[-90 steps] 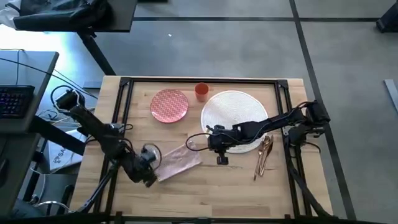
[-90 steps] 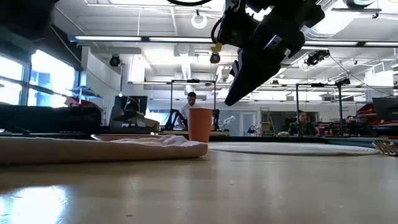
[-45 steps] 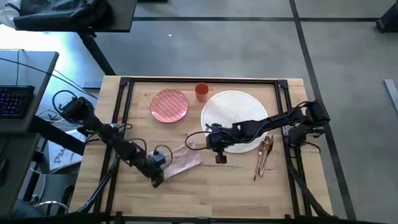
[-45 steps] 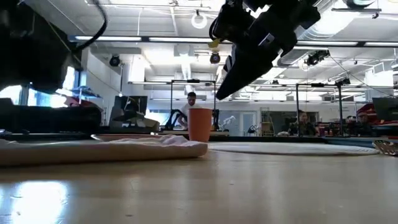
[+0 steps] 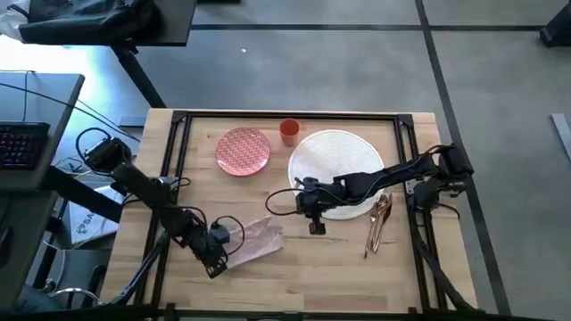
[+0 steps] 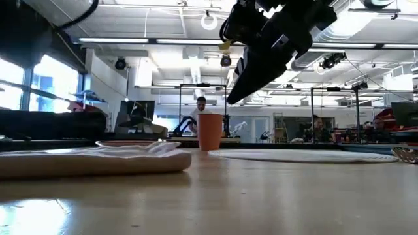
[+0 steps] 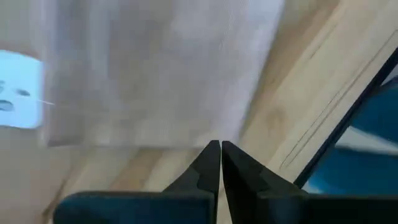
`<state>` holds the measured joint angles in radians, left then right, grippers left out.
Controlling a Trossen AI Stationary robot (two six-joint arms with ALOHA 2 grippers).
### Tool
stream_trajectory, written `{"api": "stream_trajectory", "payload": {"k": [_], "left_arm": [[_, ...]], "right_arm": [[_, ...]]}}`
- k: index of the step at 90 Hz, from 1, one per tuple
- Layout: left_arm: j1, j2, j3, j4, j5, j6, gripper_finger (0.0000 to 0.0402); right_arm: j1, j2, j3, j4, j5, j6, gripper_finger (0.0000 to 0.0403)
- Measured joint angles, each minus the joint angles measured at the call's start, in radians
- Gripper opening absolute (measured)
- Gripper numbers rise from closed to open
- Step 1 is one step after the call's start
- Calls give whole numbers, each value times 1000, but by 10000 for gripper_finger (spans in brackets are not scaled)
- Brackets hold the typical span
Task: Set table place
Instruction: Fold the pink napkin
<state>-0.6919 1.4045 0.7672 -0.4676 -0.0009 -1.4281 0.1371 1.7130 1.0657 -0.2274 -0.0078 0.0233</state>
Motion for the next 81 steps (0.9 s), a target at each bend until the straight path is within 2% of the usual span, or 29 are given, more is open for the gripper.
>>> {"api": "stream_trajectory", "payload": {"k": [12,21,38,54,70,81], "left_arm": [[51,-22,0,25,-146,-62,0],[99,-22,0,65,-197,-47,0],[160,2,0,140,-178,79,0],[167,10,0,133,-140,170,0],[151,10,0,129,-139,229,0],[129,10,0,131,-141,229,0]], "right_arm": [[0,0,0,0,0,4,0],[-2,-10,0,-11,0,46,0],[3,-96,0,-40,25,174,0],[58,-162,0,-36,168,333,0],[142,-177,0,-36,285,590,0],[198,-177,0,-36,312,744,0]]}}
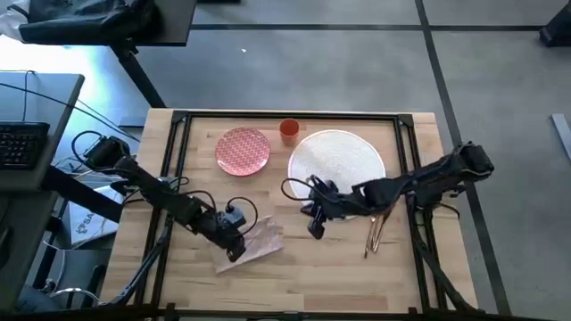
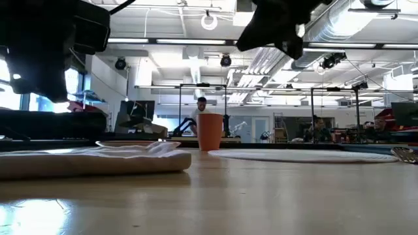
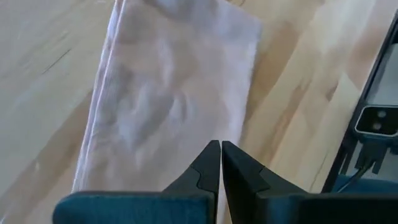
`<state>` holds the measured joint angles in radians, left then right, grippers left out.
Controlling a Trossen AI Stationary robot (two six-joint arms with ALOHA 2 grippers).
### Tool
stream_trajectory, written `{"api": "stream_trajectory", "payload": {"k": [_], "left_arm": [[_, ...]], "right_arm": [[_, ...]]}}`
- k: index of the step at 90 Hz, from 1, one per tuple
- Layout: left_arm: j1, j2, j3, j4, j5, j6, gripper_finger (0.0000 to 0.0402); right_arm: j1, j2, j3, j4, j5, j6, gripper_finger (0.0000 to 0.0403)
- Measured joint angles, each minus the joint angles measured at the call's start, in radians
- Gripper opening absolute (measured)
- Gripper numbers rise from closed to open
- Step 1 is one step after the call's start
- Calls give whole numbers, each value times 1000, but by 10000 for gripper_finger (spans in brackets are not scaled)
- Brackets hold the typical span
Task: Set table place
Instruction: Fold the pink napkin
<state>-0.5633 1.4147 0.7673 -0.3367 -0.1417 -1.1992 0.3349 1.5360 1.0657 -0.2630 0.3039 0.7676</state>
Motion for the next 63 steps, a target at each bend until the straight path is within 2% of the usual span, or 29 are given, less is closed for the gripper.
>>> {"api": "stream_trajectory", "payload": {"k": [22,51,63], "left_arm": [[-70,0,0,2,-20,-7,0],[-223,0,0,43,-29,-165,0],[-267,1,0,37,-104,-234,0]], "right_arm": [[81,0,0,0,66,198,0],[89,1,0,-2,81,220,0],[76,1,0,-3,81,219,0]]}}
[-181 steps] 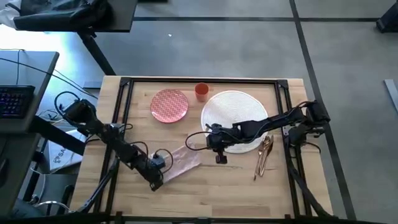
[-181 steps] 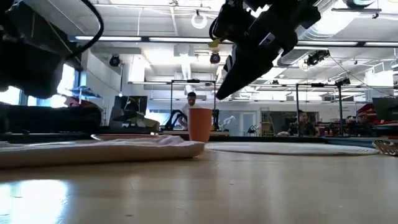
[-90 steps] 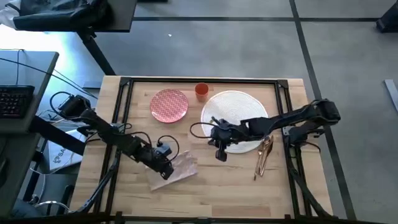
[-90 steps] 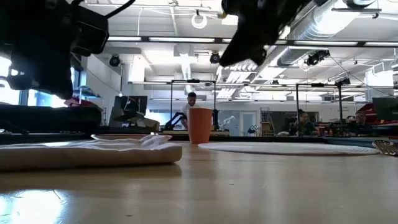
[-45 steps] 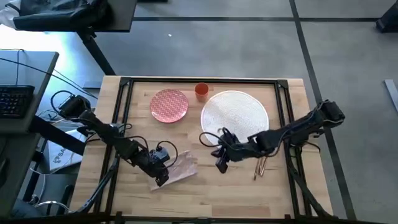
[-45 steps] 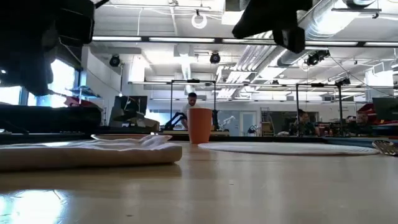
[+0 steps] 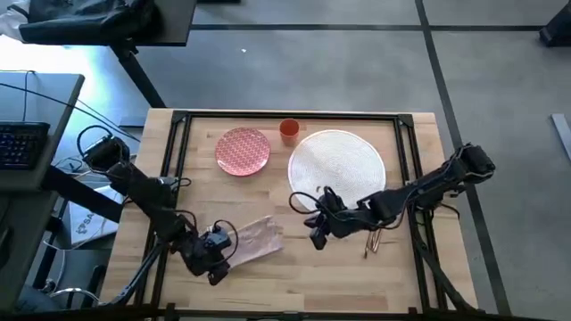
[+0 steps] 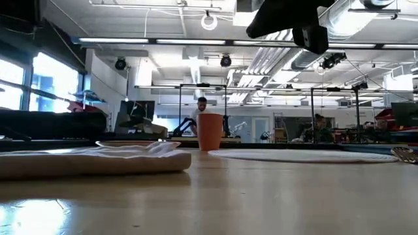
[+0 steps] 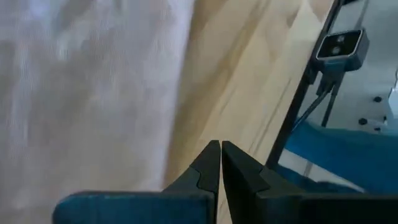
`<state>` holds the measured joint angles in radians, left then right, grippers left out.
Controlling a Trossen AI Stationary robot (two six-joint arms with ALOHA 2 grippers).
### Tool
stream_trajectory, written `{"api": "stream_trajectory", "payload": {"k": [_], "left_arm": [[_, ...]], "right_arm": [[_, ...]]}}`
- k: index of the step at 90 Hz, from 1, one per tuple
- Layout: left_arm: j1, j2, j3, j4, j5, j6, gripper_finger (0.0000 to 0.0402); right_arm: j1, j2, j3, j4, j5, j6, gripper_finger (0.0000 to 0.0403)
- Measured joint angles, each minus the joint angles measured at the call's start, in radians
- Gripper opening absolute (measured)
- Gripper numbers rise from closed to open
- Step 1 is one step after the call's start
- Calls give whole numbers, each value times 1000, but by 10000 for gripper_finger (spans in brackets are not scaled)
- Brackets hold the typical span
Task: Set table place
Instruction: Fold the pink napkin
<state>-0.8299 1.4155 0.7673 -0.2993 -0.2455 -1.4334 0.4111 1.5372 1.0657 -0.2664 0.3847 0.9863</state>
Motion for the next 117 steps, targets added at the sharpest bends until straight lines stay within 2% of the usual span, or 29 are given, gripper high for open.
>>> {"api": "stream_trajectory", "payload": {"k": [21,47,68,77,89,104,117], "left_arm": [[-18,0,0,-127,-109,-139,0],[-15,0,0,-256,-145,-154,0],[31,-6,-3,-485,-144,-215,0],[44,-24,-3,-417,-124,-165,0],[37,-10,-1,-228,-88,-35,0],[30,82,-1,-107,-40,37,0],[31,186,-1,-93,60,48,0]], "right_arm": [[-6,0,0,-6,0,-2,0],[-5,0,0,-15,-1,-1,0],[-6,1,0,-15,-2,0,0],[-5,1,0,-14,-2,0,0],[-5,1,0,-14,-2,3,0],[-5,1,0,-14,-2,3,0],[-5,1,0,-14,-2,2,0]]}}
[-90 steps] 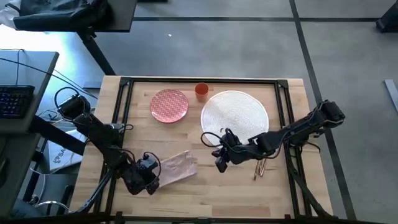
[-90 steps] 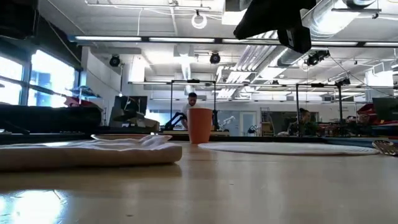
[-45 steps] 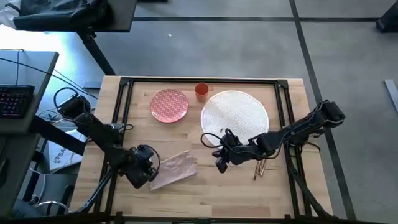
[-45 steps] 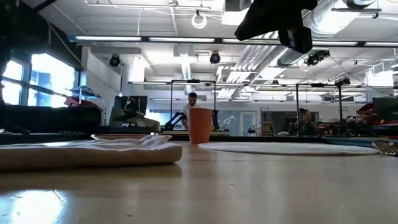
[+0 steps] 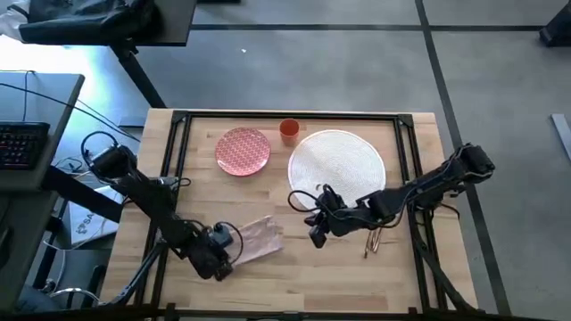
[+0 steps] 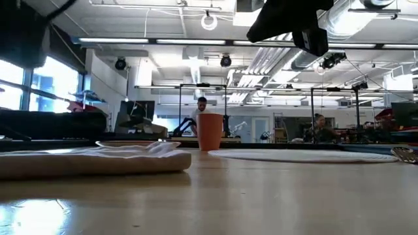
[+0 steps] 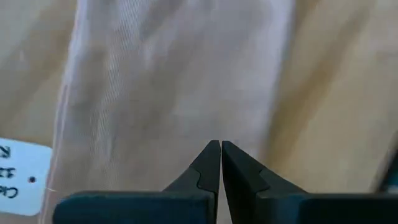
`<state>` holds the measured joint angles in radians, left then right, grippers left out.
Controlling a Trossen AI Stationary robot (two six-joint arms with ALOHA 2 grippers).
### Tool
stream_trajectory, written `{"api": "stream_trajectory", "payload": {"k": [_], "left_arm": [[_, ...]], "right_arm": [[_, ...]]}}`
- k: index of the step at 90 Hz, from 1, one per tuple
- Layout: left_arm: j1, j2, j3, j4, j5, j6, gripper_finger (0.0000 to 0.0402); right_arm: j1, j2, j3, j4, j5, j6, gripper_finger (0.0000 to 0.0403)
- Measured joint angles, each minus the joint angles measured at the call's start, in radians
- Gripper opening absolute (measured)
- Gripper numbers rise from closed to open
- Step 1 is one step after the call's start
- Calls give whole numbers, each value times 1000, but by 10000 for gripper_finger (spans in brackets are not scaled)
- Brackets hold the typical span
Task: Set table place
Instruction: Fold the pink napkin
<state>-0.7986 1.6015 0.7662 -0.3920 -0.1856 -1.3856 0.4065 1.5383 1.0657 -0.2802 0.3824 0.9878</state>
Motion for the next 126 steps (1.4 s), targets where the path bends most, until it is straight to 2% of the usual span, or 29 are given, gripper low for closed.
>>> {"api": "stream_trajectory", "payload": {"k": [14,20,35,48,65,73,89,99,107,126], "left_arm": [[1,28,10,-65,60,15,0],[3,7,11,-179,58,-6,0],[25,-73,37,-507,-41,-94,0],[46,-153,43,-560,-125,-104,0],[105,-184,-13,-221,-195,-9,0],[140,-157,-42,-54,-222,19,0],[214,-54,-74,127,-253,58,0],[238,18,-75,208,-176,140,0],[238,39,-70,254,-71,210,0],[148,-21,-74,198,170,354,0]], "right_arm": [[0,0,0,0,0,4,0],[0,0,0,0,0,6,0],[0,0,0,0,0,6,0],[-1,0,0,0,1,2,0],[-1,5,0,-1,7,0,0],[-1,11,0,3,11,5,0],[-1,20,0,11,10,7,0],[-1,20,0,13,10,7,0],[2,20,0,17,10,9,0],[8,20,0,17,2,7,0]]}}
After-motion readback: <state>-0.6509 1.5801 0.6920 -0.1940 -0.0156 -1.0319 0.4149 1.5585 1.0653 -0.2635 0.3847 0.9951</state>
